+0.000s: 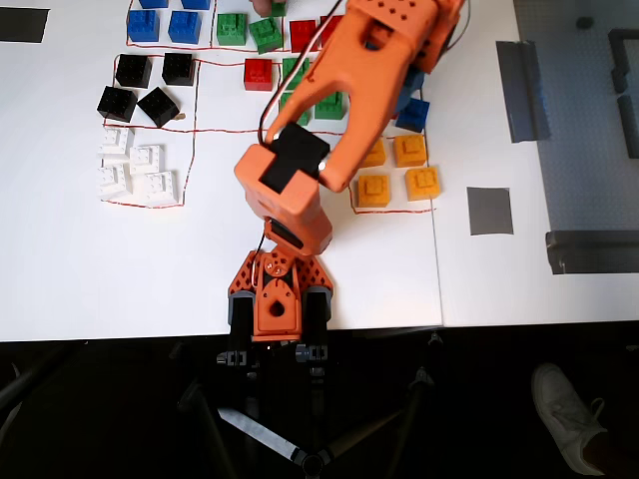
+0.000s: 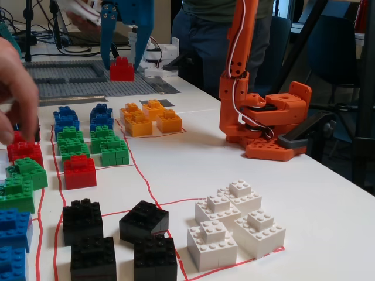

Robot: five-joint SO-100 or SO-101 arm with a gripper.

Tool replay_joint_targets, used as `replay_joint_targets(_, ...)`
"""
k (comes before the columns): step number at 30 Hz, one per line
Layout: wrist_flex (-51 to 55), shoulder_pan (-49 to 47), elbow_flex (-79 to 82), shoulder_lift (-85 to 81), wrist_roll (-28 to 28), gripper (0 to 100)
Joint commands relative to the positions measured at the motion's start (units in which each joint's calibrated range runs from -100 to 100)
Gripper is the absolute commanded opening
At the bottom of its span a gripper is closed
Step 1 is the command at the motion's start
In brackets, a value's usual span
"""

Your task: Grab the block and put it in the grey marker

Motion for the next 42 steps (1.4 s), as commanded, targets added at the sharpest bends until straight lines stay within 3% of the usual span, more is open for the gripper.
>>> replay_joint_targets(1,-2.8,8.7,-1.2,-5.2,4.9,3)
replay_joint_targets(19,-18.0,35.7,-3.1,9.0,22.6,3)
replay_joint_targets(42,-26.9,41.4,-17.2,28.7,27.0,3)
